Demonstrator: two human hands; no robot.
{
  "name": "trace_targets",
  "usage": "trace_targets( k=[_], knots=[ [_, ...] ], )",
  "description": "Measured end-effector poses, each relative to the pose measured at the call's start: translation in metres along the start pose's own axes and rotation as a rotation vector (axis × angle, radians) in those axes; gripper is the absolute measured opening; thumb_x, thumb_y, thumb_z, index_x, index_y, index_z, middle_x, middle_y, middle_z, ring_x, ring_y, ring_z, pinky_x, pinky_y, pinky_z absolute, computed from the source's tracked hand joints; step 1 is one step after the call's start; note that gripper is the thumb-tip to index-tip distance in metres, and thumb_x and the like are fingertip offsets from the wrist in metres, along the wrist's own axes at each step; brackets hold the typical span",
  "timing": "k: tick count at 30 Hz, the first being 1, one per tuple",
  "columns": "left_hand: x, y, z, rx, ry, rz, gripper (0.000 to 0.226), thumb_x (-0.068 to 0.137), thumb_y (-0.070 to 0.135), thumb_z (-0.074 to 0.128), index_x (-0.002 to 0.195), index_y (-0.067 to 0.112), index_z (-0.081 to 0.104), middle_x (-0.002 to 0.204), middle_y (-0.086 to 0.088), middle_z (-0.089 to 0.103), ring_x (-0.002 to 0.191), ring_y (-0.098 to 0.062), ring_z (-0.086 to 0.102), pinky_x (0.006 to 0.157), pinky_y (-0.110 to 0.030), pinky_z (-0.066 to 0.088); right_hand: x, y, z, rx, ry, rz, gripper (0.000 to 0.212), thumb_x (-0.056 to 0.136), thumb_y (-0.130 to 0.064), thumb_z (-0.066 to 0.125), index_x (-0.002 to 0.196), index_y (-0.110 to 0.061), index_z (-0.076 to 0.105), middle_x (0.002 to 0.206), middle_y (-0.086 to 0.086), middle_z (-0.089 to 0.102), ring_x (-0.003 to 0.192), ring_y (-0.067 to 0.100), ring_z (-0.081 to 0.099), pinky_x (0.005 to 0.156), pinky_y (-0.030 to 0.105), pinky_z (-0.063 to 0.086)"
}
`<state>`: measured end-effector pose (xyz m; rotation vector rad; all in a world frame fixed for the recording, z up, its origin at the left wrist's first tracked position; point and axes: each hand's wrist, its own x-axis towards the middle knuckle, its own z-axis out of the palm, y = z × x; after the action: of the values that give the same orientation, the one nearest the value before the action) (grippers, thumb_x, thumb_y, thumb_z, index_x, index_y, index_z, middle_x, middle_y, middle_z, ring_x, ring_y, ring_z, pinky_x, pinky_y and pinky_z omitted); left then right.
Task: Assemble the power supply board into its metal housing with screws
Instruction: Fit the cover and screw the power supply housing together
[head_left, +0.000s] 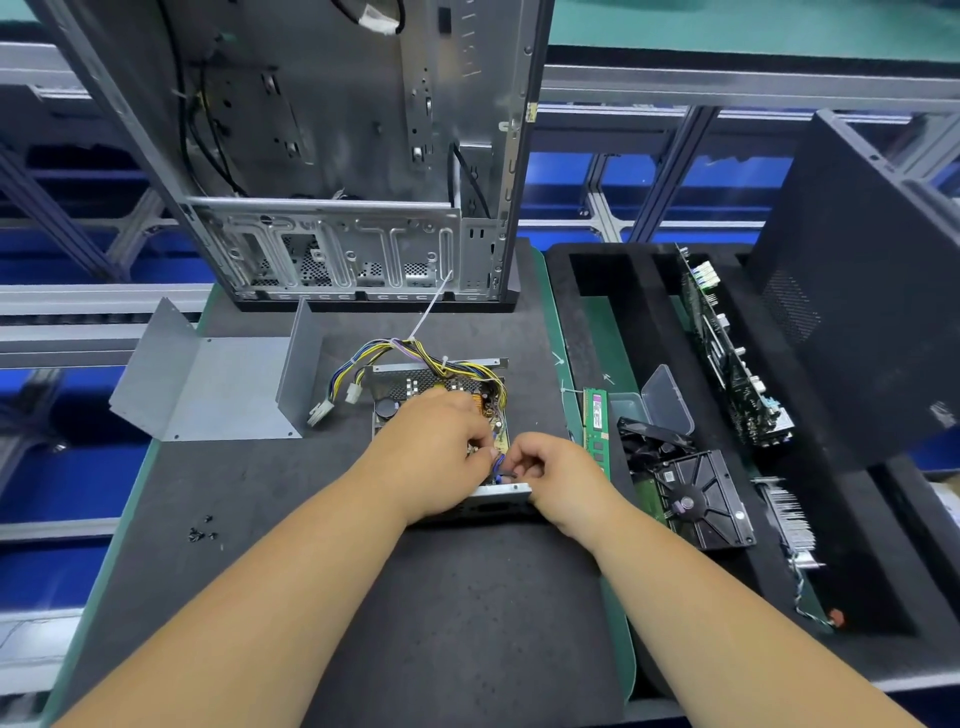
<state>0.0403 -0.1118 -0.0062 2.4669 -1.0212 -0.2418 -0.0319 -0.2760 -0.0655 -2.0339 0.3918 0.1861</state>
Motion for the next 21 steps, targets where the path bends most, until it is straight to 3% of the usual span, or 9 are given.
trace_targets(
  k=[14,17,21],
  knots=[
    [-0.002,0.000,0.001,-0.021,0.030,-0.004,0.011,0.088,0.030,0.063,0.087,0.024,0.072,0.095,0.008,0.061,0.101,-0.019,0.049,0.087,-0.030,0.039,-0.003,-0.016,-0.010,-0.172,-0.127,-0.026,0.044,0.072,0.013,0.036,0.071,-0.027,0.054,0.071,-0.005,0.047,0.062,0.015,0.036,0.045,0.018,0.030],
    [-0.001,0.001,-0.003,-0.082,0.078,0.028,0.009,0.086,0.022,0.065,0.091,0.021,0.072,0.095,0.005,0.062,0.100,-0.019,0.053,0.091,-0.033,0.042,0.000,-0.020,-0.010,-0.158,-0.113,0.015,0.040,0.080,0.009,0.042,0.069,-0.026,0.058,0.067,-0.008,0.052,0.062,0.016,0.043,0.047,0.020,0.035],
    [-0.007,-0.006,-0.016,-0.247,0.290,-0.025,0.012,0.085,0.013,0.066,0.094,0.021,0.068,0.094,0.009,0.058,0.091,-0.008,0.051,0.084,-0.022,0.039,0.001,-0.030,-0.022,-0.198,-0.122,0.075,0.025,0.086,-0.001,0.061,0.079,-0.022,0.072,0.067,-0.003,0.061,0.056,0.014,0.050,0.051,0.021,0.041]
  ],
)
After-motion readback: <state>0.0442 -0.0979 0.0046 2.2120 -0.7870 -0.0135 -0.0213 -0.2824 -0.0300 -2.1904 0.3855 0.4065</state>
